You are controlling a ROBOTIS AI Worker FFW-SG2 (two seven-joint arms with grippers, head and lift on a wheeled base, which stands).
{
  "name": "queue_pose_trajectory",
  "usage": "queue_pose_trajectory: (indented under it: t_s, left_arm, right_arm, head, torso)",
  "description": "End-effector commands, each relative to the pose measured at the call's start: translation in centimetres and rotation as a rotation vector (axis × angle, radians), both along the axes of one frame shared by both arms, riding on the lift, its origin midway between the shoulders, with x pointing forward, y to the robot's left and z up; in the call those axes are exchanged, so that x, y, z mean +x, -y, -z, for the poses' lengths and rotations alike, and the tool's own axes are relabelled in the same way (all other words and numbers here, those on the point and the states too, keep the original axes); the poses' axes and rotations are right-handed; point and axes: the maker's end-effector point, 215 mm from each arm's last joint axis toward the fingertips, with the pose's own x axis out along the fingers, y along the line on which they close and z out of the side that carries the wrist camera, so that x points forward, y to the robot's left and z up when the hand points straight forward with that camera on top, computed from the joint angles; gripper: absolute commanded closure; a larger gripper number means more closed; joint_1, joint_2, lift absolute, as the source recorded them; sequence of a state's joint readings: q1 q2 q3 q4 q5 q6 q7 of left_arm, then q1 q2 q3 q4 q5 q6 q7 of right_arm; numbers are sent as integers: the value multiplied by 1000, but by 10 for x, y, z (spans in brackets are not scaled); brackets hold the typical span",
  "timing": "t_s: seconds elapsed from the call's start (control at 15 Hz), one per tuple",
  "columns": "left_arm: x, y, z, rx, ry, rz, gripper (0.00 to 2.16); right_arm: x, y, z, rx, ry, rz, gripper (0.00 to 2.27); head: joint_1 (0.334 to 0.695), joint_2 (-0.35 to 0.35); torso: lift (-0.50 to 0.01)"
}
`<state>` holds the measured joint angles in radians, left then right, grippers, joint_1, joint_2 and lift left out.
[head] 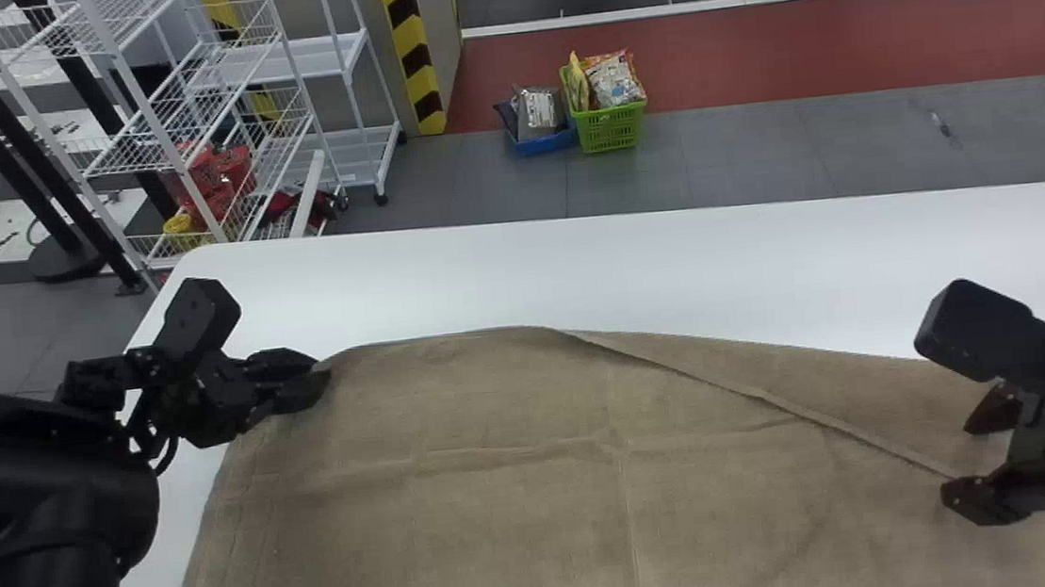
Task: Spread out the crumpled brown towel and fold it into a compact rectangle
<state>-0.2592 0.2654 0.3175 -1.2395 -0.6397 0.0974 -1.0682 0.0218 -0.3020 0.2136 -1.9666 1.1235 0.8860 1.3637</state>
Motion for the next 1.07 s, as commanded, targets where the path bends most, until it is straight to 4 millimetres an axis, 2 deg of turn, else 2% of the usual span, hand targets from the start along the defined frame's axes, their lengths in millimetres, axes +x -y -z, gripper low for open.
queue_pose_trajectory:
  t_s: [0.0,0.33,0.8,0.93,1.0]
  left_arm:
    - [-1,0,1,0,-1,0,923]
    - [-2,-2,1,4,2,7,923]
    - [-3,-3,2,6,3,8,923]
    - [-4,-3,3,4,2,8,923]
    - [-4,-3,3,6,2,8,923]
  right_arm:
    - [1,2,3,-5,-10,4,566]
    - [5,11,7,-15,-21,30,593]
    - [12,16,1,53,-22,118,768]
    - [12,13,1,62,-24,119,937]
    - [13,12,0,83,-23,124,940]
  head:
    - [695,129]
    - [695,124]
    - [695,113]
    - [695,113]
    - [695,114]
  torso:
    - [-127]
    - [-127]
    - [-127]
    - [-127]
    - [-127]
